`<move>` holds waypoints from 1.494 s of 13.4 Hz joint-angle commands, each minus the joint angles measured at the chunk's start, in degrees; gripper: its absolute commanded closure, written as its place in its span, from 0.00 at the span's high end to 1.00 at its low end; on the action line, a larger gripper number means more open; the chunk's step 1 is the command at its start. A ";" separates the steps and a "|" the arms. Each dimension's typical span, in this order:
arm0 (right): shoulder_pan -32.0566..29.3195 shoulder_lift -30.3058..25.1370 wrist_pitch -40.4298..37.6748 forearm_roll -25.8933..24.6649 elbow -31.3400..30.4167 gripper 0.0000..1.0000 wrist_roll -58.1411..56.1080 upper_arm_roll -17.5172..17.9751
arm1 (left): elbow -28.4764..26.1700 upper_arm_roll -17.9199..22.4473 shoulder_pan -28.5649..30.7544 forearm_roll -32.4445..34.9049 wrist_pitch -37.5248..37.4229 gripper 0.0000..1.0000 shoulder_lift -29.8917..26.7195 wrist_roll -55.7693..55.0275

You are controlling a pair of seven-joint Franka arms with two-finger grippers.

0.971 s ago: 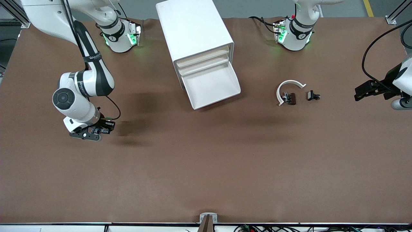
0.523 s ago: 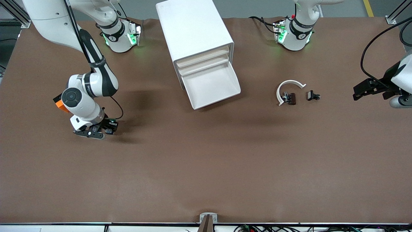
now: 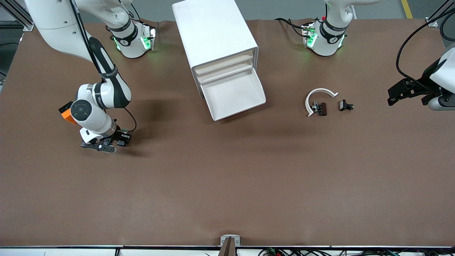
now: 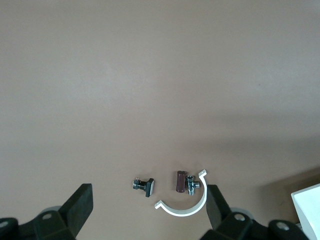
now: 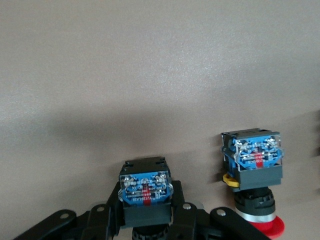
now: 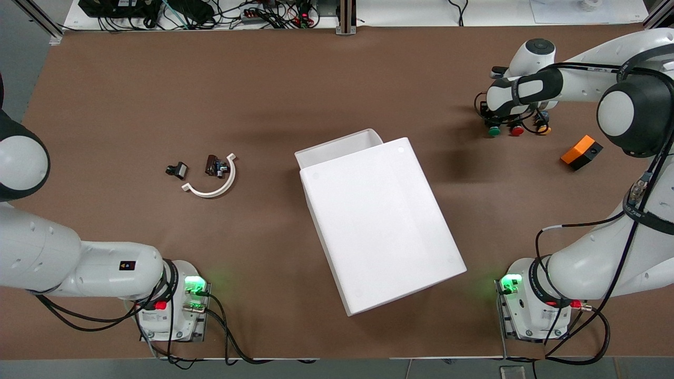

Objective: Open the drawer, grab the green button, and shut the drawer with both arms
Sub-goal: 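Lower the green button beside the red button and open the right gripper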

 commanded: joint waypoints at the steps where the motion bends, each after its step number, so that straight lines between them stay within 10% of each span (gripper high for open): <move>1: -1.11 -1.06 0.27 1.30 -1.38 0.00 1.00 1.26 | 1.63 -0.46 0.17 -0.82 -3.44 1.00 -0.52 -0.28; 13: 1.18 -1.15 1.59 1.21 -2.26 0.00 1.97 1.43 | -16.88 -1.43 2.45 -4.42 9.44 1.00 -15.10 0.16; 20: 1.36 -0.89 2.73 1.21 -2.00 0.01 1.89 1.43 | -9.11 -1.70 2.01 -3.10 4.47 1.00 -9.50 -0.54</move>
